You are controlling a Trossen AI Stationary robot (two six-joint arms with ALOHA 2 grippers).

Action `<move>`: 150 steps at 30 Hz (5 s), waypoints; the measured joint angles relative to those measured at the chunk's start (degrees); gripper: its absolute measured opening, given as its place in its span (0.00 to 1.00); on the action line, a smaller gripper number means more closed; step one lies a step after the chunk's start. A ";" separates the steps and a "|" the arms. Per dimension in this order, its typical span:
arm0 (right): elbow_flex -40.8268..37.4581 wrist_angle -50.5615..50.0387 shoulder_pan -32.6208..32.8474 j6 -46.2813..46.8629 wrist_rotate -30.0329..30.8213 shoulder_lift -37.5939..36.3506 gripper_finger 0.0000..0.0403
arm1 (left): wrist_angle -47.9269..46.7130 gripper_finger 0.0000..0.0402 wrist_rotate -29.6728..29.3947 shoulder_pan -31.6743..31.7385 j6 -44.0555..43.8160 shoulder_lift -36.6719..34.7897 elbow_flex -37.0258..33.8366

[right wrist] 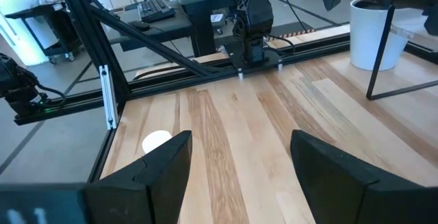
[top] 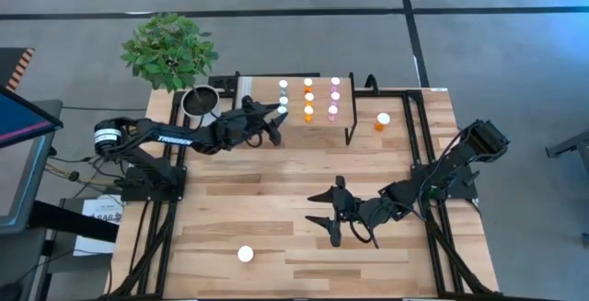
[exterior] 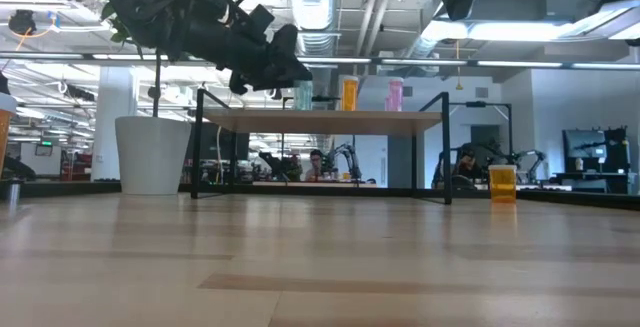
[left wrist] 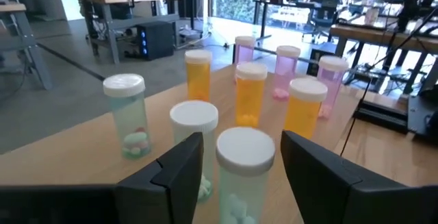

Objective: Pick and place medicine bottles onto shelf by color
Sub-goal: Put the top large orange pill bottle on the shelf

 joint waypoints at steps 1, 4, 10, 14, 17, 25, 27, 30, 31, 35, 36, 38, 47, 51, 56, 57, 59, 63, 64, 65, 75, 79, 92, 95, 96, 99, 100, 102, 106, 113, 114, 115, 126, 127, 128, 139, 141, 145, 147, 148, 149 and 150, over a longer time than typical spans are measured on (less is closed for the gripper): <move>0.00 0.00 0.00 0.00 0.00 0.00 0.67 | -0.11 0.47 0.00 -0.05 -0.24 -0.38 0.00; 0.00 0.01 0.00 0.00 0.00 0.00 0.67 | -1.70 0.47 -0.03 -0.23 -0.33 -2.03 0.00; 0.00 -0.02 0.00 -0.04 -0.02 0.00 0.67 | -7.42 0.47 -0.39 -1.44 -0.33 -7.57 0.00; 0.00 -0.92 0.00 -0.08 -0.01 0.00 0.67 | -12.15 0.47 -0.49 -3.65 -0.31 -12.68 0.00; -0.09 -3.92 -0.01 -0.13 0.07 -1.12 0.67 | -15.10 0.47 -0.52 -6.74 0.55 -16.41 0.00; -0.83 -27.85 0.87 13.09 9.53 -8.26 0.67 | -21.62 0.47 -3.46 -17.60 2.12 -23.09 0.02; -2.34 -32.44 1.25 17.87 11.61 -9.56 0.67 | -22.68 0.47 -3.47 -20.23 2.12 -23.42 0.02; -6.03 -36.00 1.61 23.78 14.11 -12.28 0.67 | -24.26 0.47 -3.67 -23.96 2.12 -23.43 0.00; -7.35 -36.84 1.57 25.70 14.24 -13.41 0.67 | -24.95 0.47 -4.45 -25.13 2.10 -23.43 0.00; -13.20 -39.03 1.56 33.26 15.71 -17.86 0.67 | -26.08 0.47 -9.98 -29.68 2.53 -23.43 0.00; -14.62 -40.26 1.43 35.92 16.41 -18.86 0.67 | -26.07 0.47 -11.51 -30.75 3.35 -23.43 0.00; -17.26 -42.85 0.92 42.11 17.45 -20.21 0.67 | -26.10 0.47 -14.43 -32.52 4.99 -23.43 0.00; -22.62 -57.95 -6.70 61.86 15.51 -20.87 0.67 | -12.17 0.47 -9.21 -29.79 3.44 -24.00 -10.20; -22.62 -61.11 -11.59 62.14 14.74 -20.88 0.67 | -3.02 0.47 -2.68 -27.71 2.04 -23.98 -15.25; -22.60 -64.94 -19.87 62.95 14.75 -20.87 0.67 | -1.59 0.47 -0.98 -26.71 2.05 -23.98 -16.09; -22.60 -65.20 -21.62 62.83 14.75 -20.87 0.67 | -1.37 0.47 -0.93 -26.73 2.23 -23.99 -16.09; -22.60 -65.29 -25.08 62.01 14.83 -20.87 0.67 | -1.52 0.47 -0.84 -26.73 2.53 -23.99 -16.06; -22.60 -63.95 -32.24 58.32 14.91 -20.87 0.67 | -1.64 0.47 0.34 -26.71 2.84 -24.18 -16.06; -22.60 -63.16 -33.84 56.71 14.92 -20.87 0.67 | -1.63 0.47 0.51 -26.71 2.95 -24.31 -16.06; -22.60 -62.08 -35.48 54.92 14.95 -20.87 0.67 | -1.27 0.47 0.50 -26.71 2.97 -24.33 -16.06; -22.58 -51.62 -49.92 37.33 14.14 -20.87 0.67 | -2.22 0.47 1.15 -26.73 3.00 -27.45 -16.04; -22.58 -49.25 -54.31 33.20 11.80 -20.87 0.67 | -3.50 0.47 1.19 -26.73 2.95 -28.20 -16.04; -24.33 -42.42 -62.37 25.61 4.43 -20.87 0.67 | -3.98 0.47 1.70 -26.73 2.32 -28.33 -16.04; -26.70 -38.52 -63.66 24.91 2.28 -20.87 0.67 | -4.01 0.47 1.74 -26.73 2.19 -28.33 -16.04; -27.46 -37.69 -64.01 24.80 1.73 -20.87 0.67 | -4.01 0.47 1.74 -26.73 2.17 -28.33 -16.04; -29.46 -34.65 -64.59 24.78 1.49 -20.87 0.67 | -4.07 0.47 1.74 -26.73 2.14 -28.33 -16.04; -30.09 -33.71 -64.59 24.70 1.49 -20.87 0.67 | -4.07 0.47 1.74 -26.73 2.14 -28.33 -16.04; -31.06 -32.17 -64.54 24.32 1.46 -20.85 0.67 | -4.07 0.47 1.74 -26.73 2.14 -28.33 -16.04; -31.23 -29.99 -64.08 22.26 1.68 -20.86 0.66 | -4.07 0.47 1.72 -26.73 2.14 -28.31 -16.04; -31.23 -28.04 -64.19 20.33 1.98 -20.85 0.52 | -4.05 0.47 1.72 -26.73 1.66 -28.31 -16.04; -31.23 -28.04 -64.19 20.33 1.98 -20.85 0.49 | -4.07 0.47 1.72 -26.73 1.64 -28.31 -16.04; -31.23 -28.02 -64.19 20.33 1.97 -20.87 0.46 | -4.08 0.47 1.72 -26.73 1.56 -28.31 -16.04; -31.23 -29.86 -58.68 21.80 1.44 -22.18 0.37 | -4.14 0.47 2.07 -26.75 1.47 -28.31 -16.04; -31.23 -30.58 -57.58 22.72 1.40 -22.54 0.37 | -4.14 0.47 2.10 -26.75 1.47 -28.31 -16.04; -31.23 -31.47 -56.38 23.67 1.35 -22.98 0.37 | -4.14 0.47 2.39 -26.75 1.46 -28.31 -16.04; -31.26 -42.84 -39.11 38.17 1.46 -28.69 0.30 | -4.25 0.47 3.03 -26.75 1.44 -28.31 -16.04; -31.28 -43.10 -36.96 37.03 2.11 -28.91 0.30 | -4.25 0.47 3.07 -26.75 1.17 -28.31 -16.04; -31.28 -43.89 -35.12 33.60 4.13 -28.72 0.32 | -4.25 0.47 3.10 -26.77 0.59 -28.31 -16.04; -31.28 -45.45 -35.62 33.63 5.83 -28.72 0.35 | -4.22 0.47 3.10 -26.77 0.59 -28.31 -16.04; -31.28 -46.16 -36.14 33.75 6.75 -28.72 0.37 | -4.22 0.47 3.10 -26.77 0.58 -28.31 -16.04; -31.28 -46.59 -36.87 33.75 7.37 -28.72 0.40 | -4.22 0.47 3.11 -26.77 0.53 -28.31 -16.04; -31.28 -46.63 -37.75 33.58 7.66 -28.72 0.43 | -4.22 0.47 3.12 -26.77 0.49 -28.31 -16.04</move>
